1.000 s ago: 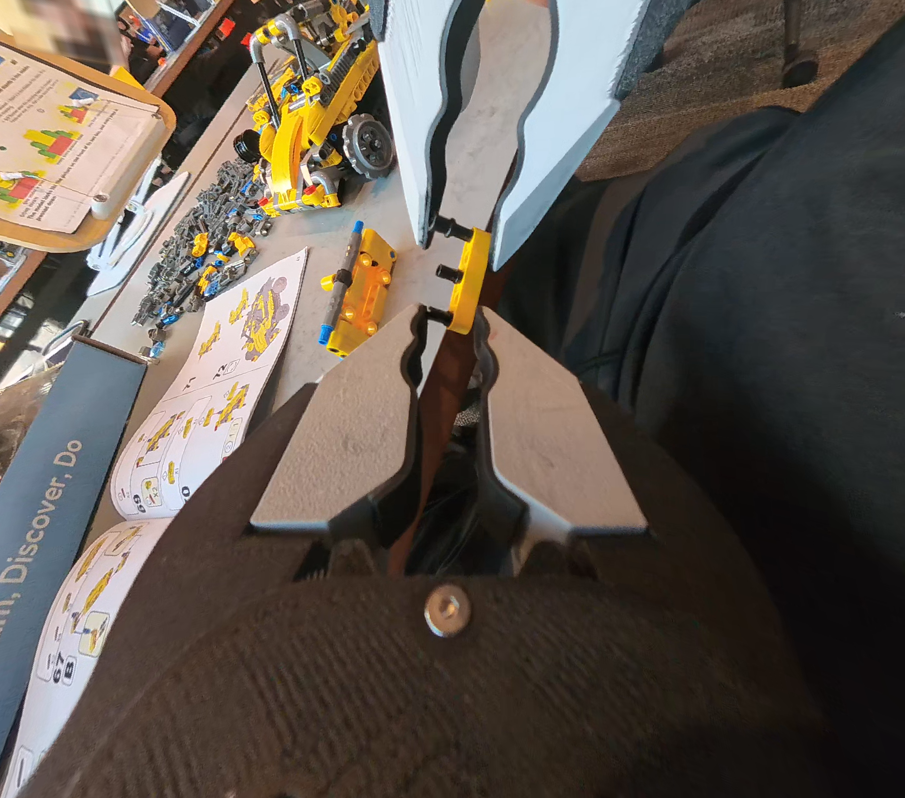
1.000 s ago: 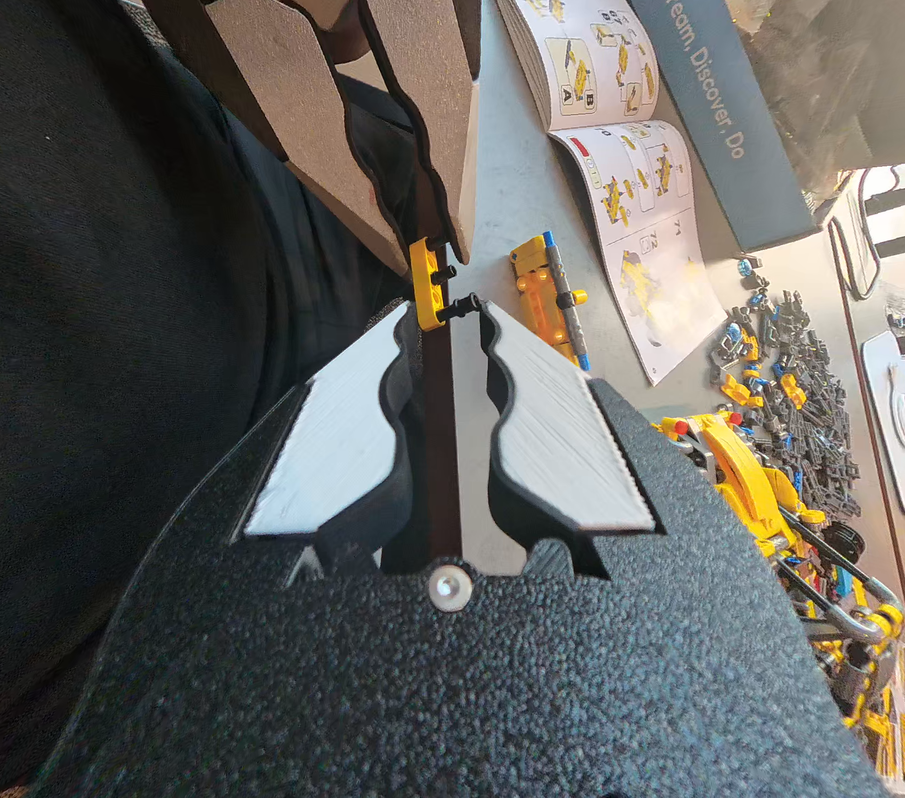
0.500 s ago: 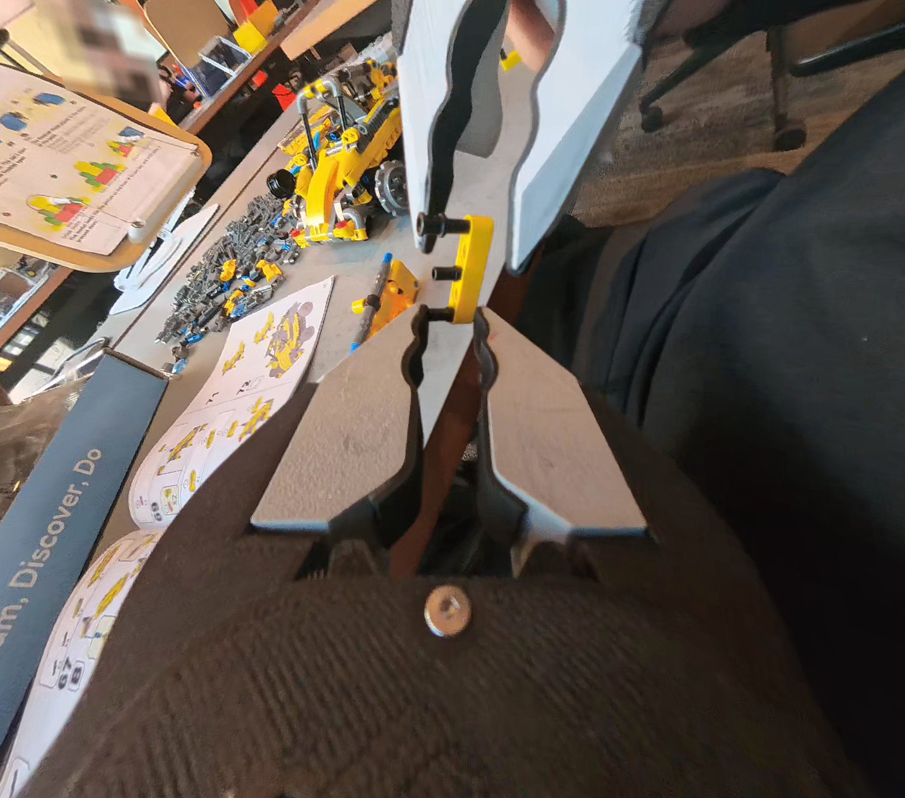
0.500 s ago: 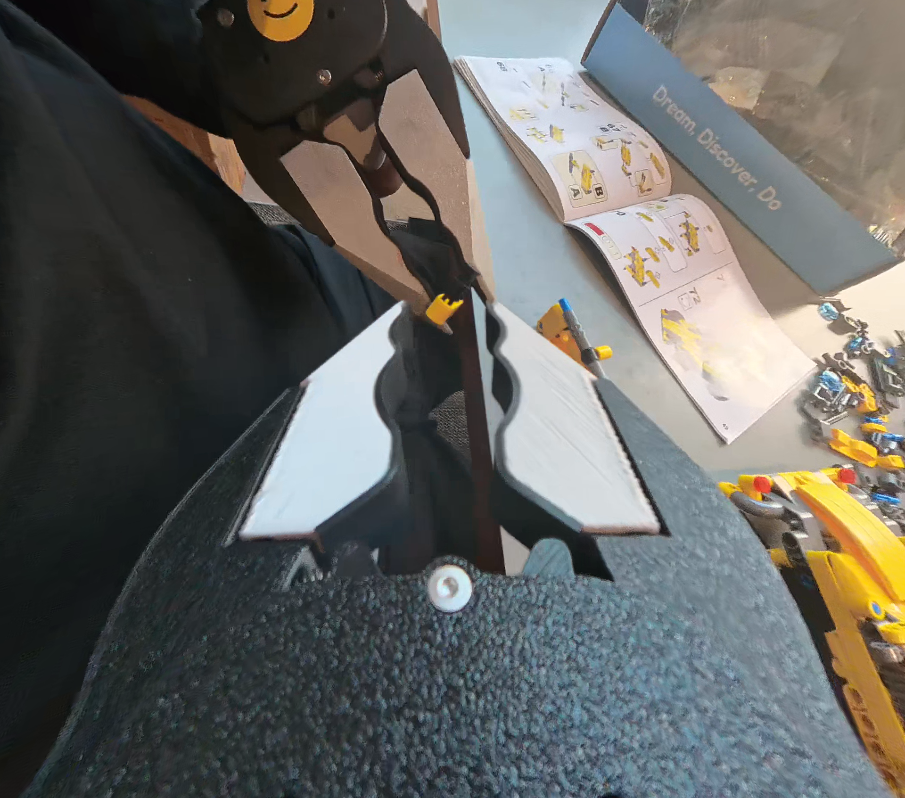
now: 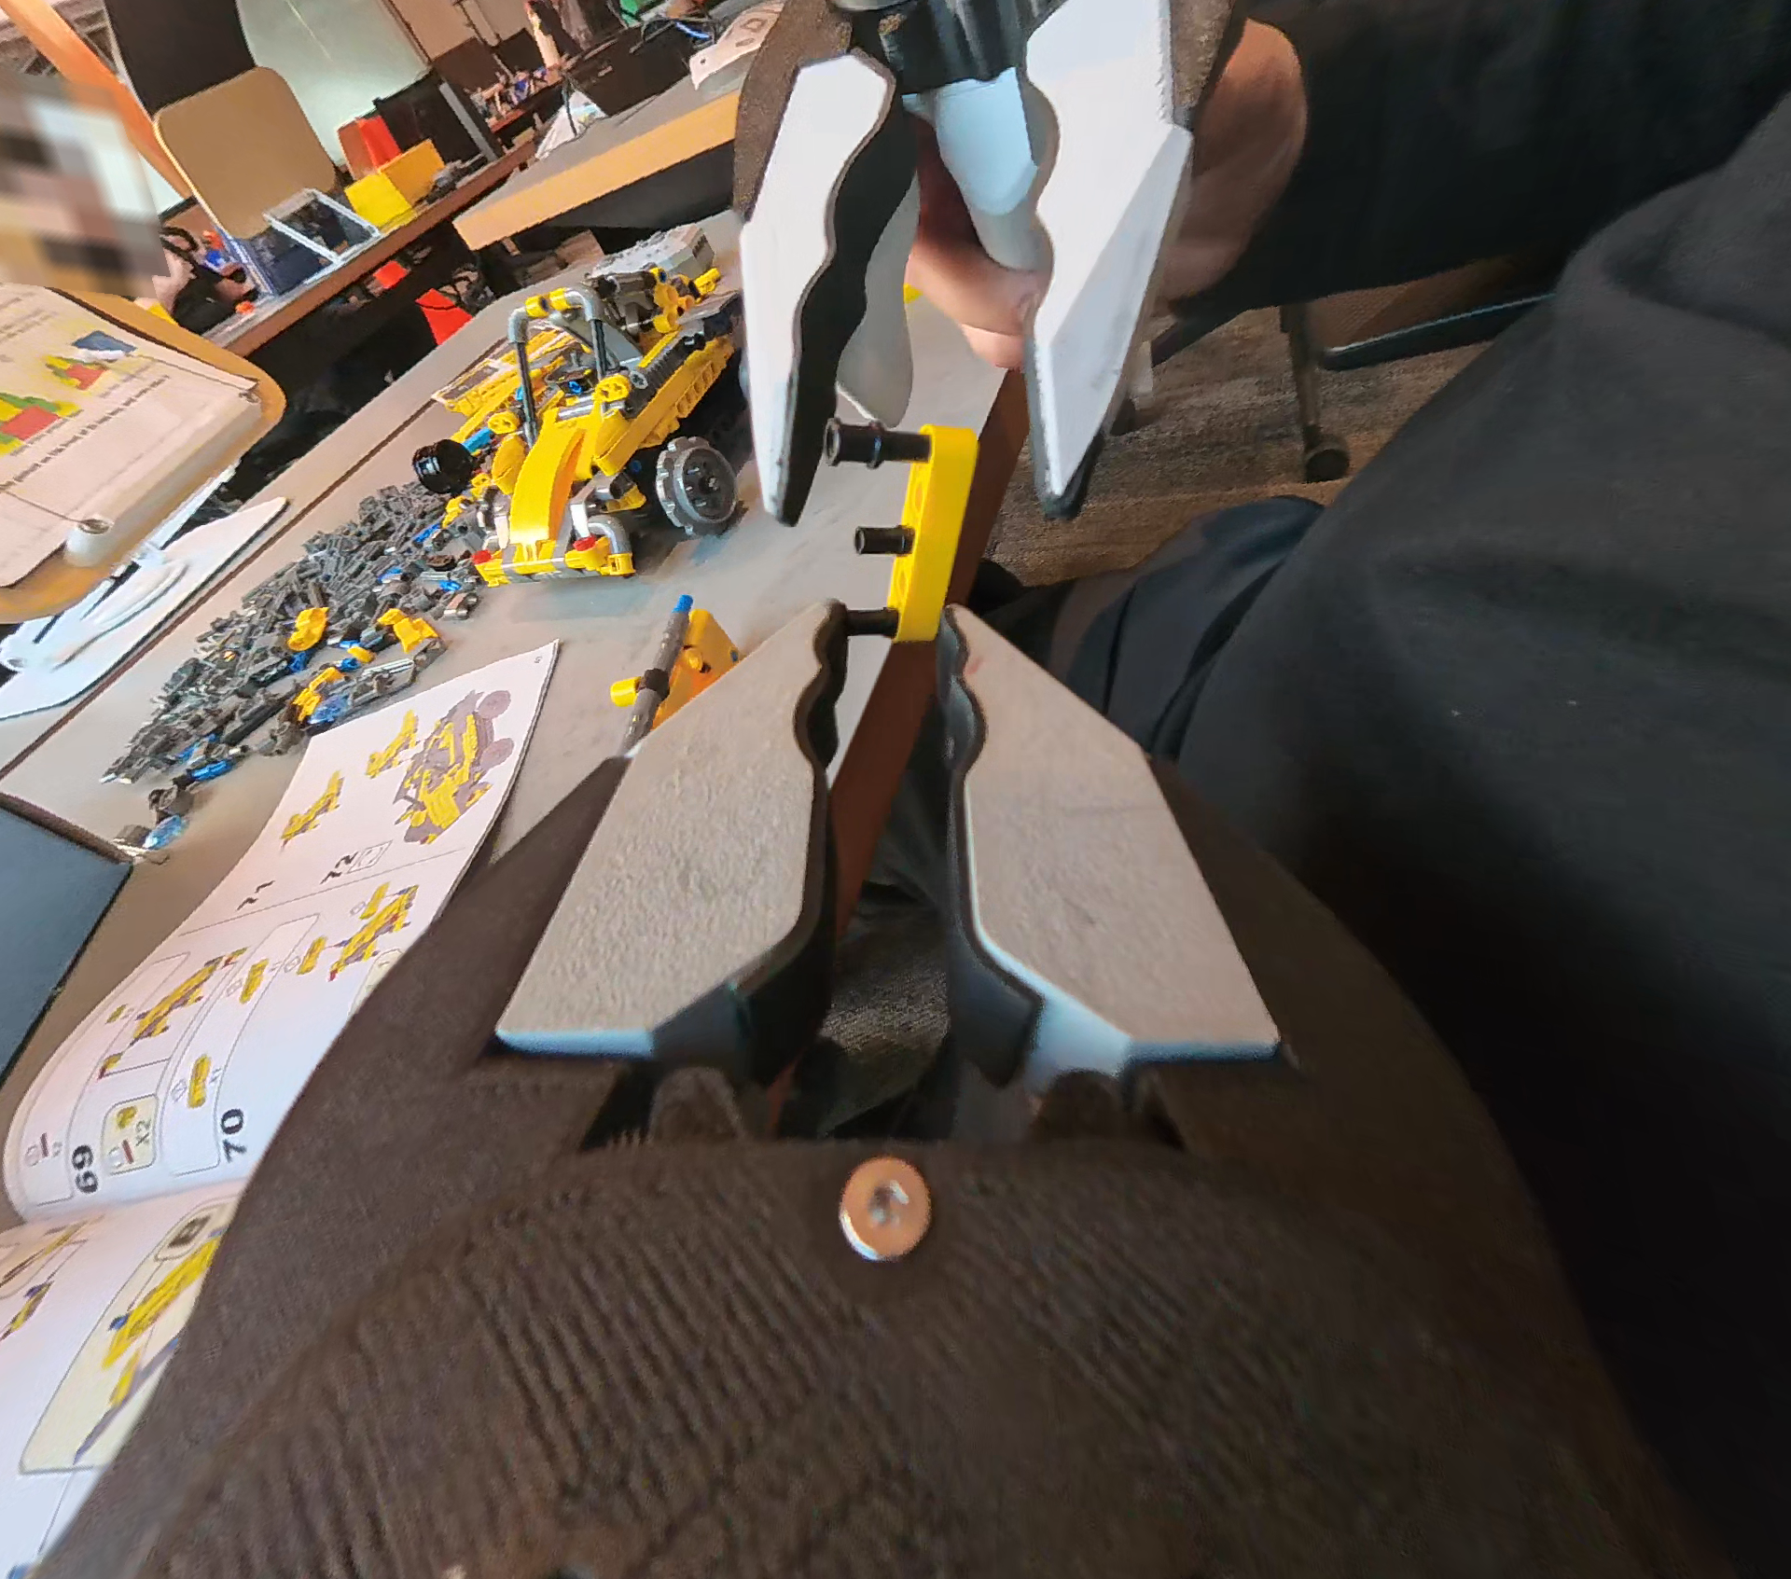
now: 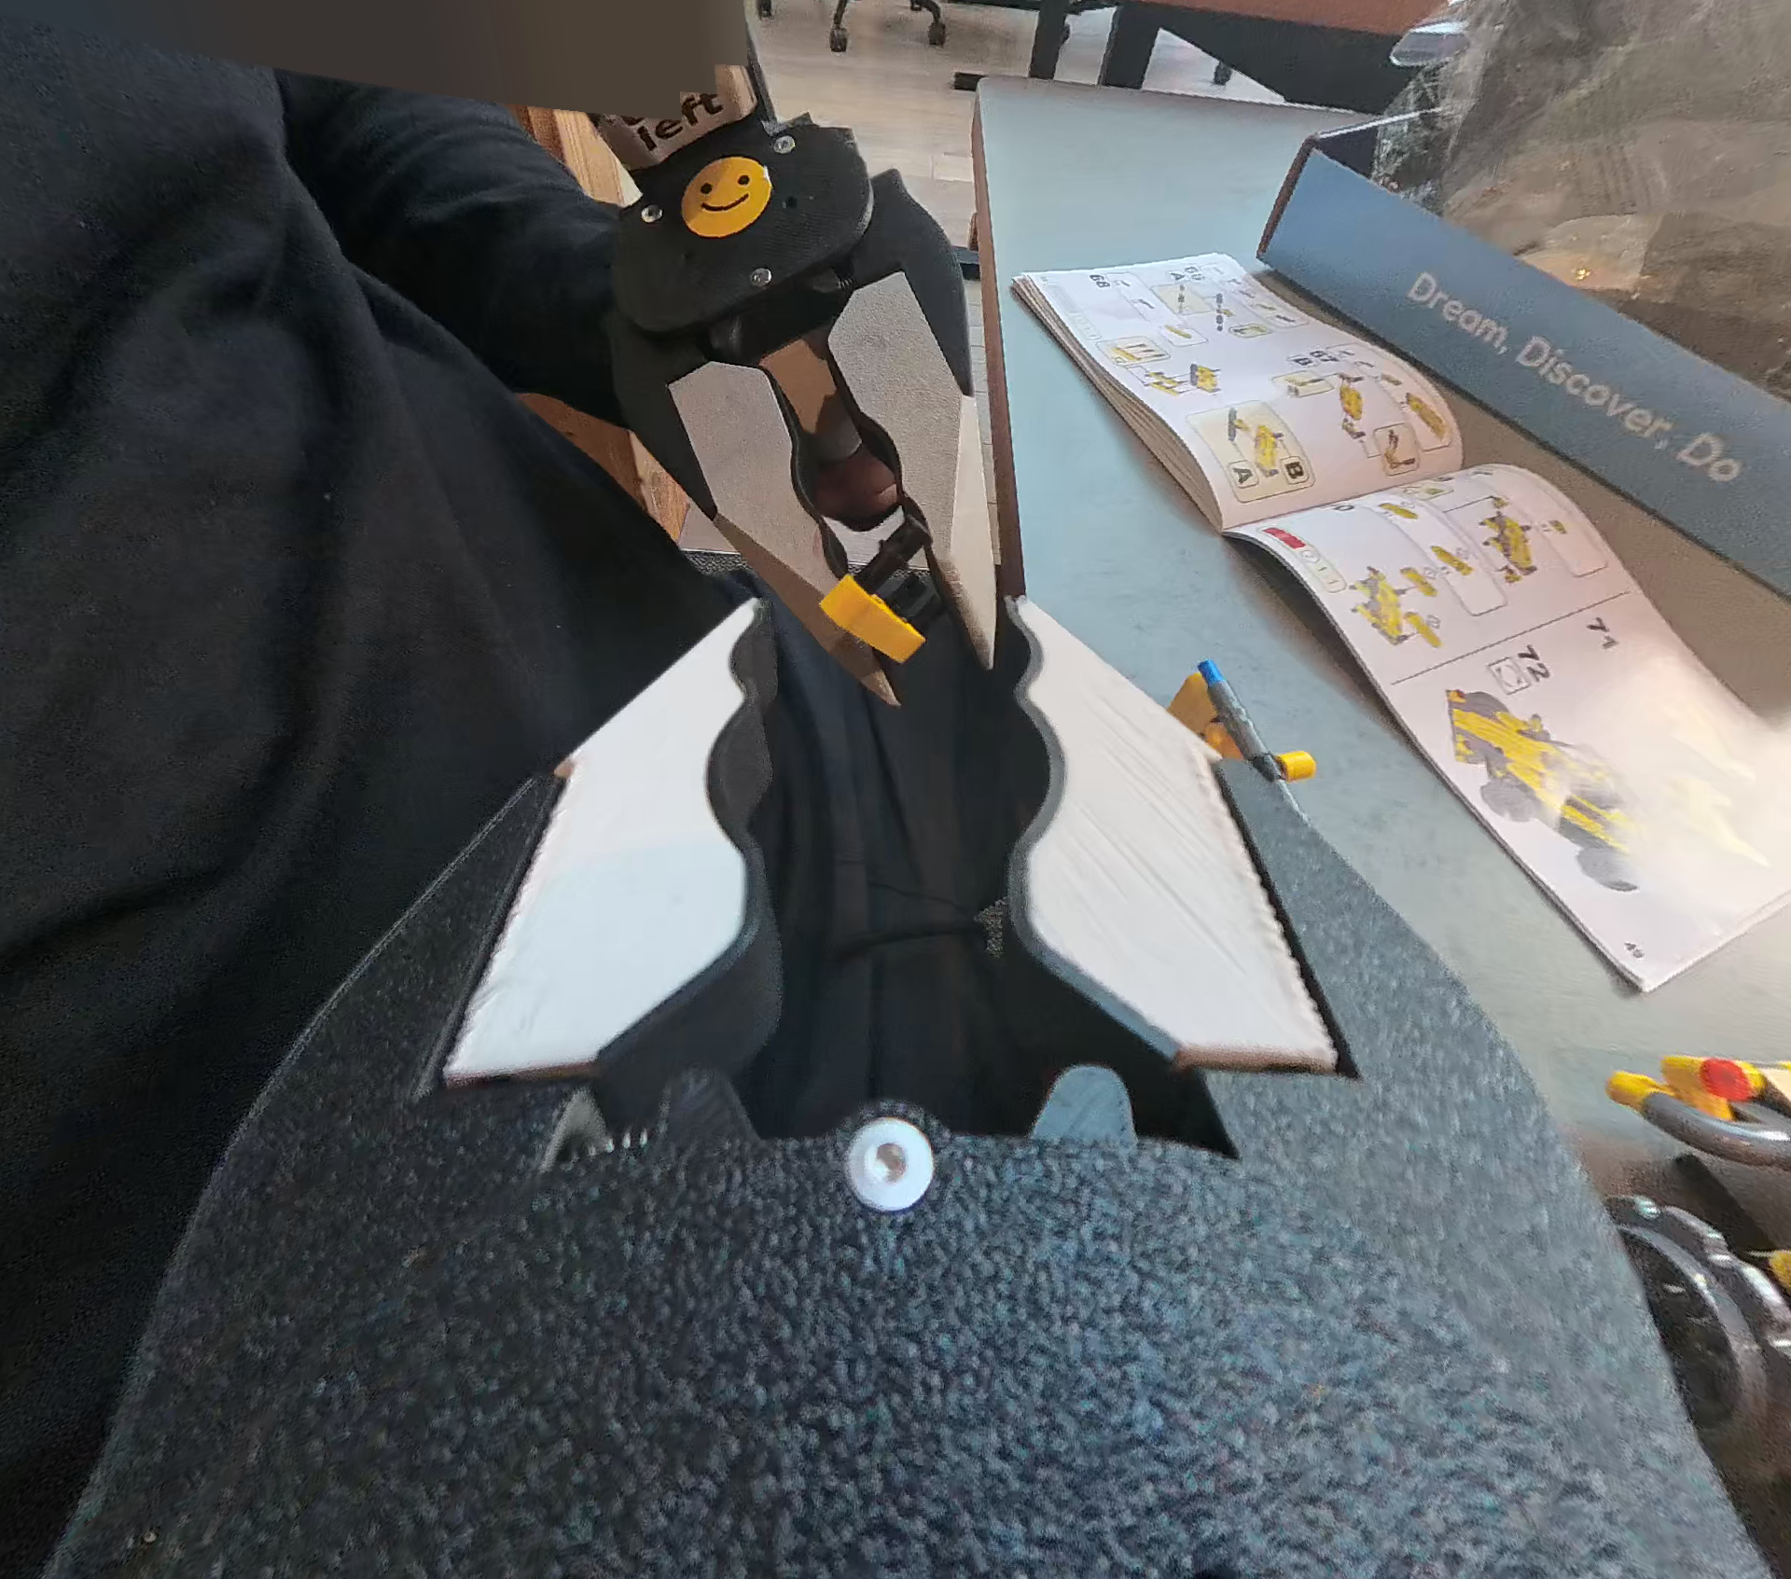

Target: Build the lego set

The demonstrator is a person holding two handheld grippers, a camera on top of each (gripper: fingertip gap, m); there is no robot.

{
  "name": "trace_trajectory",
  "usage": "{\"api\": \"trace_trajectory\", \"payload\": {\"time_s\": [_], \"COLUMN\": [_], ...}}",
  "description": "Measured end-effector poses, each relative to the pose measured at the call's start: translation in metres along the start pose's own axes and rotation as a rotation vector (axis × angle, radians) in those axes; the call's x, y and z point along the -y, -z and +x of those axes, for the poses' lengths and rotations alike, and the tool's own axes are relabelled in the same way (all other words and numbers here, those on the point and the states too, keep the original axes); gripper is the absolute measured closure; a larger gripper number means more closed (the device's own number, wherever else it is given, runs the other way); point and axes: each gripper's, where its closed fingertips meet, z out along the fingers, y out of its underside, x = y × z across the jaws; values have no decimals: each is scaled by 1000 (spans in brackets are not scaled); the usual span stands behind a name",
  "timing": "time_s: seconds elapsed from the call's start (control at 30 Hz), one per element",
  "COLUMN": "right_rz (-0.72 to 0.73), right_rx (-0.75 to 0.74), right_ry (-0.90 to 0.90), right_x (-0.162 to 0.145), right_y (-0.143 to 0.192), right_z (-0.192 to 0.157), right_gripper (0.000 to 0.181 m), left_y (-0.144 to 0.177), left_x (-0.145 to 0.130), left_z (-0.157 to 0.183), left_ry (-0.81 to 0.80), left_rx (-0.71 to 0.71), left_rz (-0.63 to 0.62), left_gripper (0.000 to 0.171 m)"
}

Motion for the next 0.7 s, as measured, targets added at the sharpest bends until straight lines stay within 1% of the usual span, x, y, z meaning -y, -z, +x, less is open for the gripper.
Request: {"api": "trace_trajectory", "payload": {"time_s": [0.13,0.37,0.53,0.67,0.7], "right_rz": [14,19,31,42,44], "right_rx": [-19,-5,3,13,30], "right_ry": [46,91,133,159,159], "right_x": [5,6,11,17,17], "right_y": [1,-2,-1,2,1], "right_z": [0,-7,-12,-16,-19], "right_gripper": [141,145,144,144,147], "left_y": [1,3,5,6,6], "left_x": [5,13,20,21,22], "left_z": [8,14,21,28,29], "left_ry": [41,79,138,168,179], "left_rx": [-64,-115,-188,-241,-255], "left_rz": [35,82,129,141,144], "left_gripper": [156,156,156,156,156]}}
